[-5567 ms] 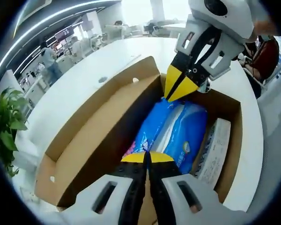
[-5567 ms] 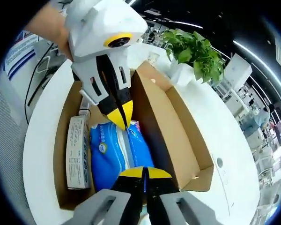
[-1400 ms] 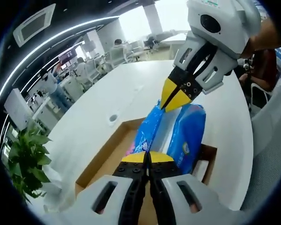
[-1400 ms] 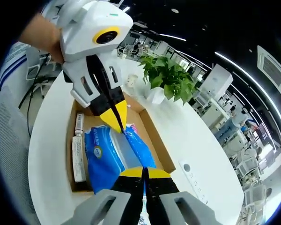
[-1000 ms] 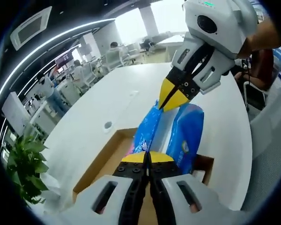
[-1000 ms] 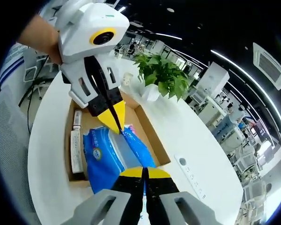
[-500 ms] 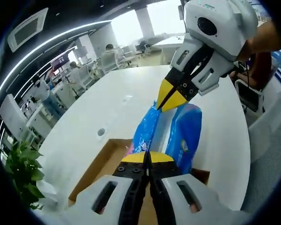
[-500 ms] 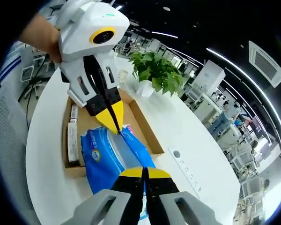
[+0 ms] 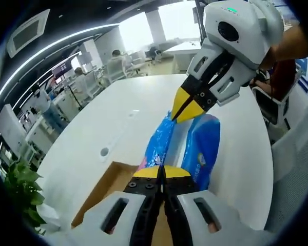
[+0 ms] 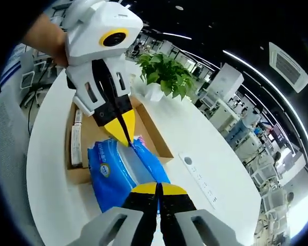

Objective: Operate the shoe box by opening the lid, removing the specified soft item, and placing it in the target area until the item is outside and the box remains undamaged.

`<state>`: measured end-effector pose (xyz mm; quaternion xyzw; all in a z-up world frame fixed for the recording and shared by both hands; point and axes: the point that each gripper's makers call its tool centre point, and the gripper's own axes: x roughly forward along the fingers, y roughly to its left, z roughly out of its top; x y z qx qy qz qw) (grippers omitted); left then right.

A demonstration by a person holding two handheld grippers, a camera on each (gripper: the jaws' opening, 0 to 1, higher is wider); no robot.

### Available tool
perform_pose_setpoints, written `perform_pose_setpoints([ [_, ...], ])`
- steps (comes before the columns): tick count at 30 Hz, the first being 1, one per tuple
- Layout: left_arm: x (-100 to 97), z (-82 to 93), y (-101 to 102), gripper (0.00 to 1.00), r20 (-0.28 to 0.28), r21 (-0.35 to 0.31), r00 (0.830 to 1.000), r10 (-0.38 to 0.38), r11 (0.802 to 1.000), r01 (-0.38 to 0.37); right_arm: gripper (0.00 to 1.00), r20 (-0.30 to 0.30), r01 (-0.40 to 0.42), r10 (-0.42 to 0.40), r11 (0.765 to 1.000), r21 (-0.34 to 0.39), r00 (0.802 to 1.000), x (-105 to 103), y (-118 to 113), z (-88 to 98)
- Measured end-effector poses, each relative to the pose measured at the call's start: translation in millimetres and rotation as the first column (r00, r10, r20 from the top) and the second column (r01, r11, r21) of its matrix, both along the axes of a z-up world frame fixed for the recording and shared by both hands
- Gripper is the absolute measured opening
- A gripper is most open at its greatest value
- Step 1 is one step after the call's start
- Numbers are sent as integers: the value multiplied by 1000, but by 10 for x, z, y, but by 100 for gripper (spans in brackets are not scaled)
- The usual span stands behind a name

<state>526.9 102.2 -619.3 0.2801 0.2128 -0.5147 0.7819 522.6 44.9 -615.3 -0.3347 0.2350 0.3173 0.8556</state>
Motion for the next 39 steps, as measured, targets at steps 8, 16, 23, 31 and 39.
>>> perform_pose_setpoints([
  [8, -22, -9, -184, 0, -9, -5, 1000, -24, 1000, 24, 0, -2, 31, -31, 999, 11, 1000, -27, -184, -34],
  [16, -55, -31, -340, 0, -18, -4, 999, -48, 999, 48, 0, -1, 39, -39, 999, -2, 999, -66, -343, -72],
  [23, -74, -57, -448, 0, -31, -10, 998, -61, 998, 60, 0, -5, 42, -42, 999, -11, 999, -74, -441, -87],
  [31, -71, -54, -566, 0, -41, -21, 996, -74, 997, 73, 0, 5, 52, -52, 998, -17, 999, -74, -559, -75],
  [39, -86, -86, -722, 0, -54, -24, 994, -97, 995, 95, 0, 9, 65, -65, 997, -30, 998, -78, -701, -97],
])
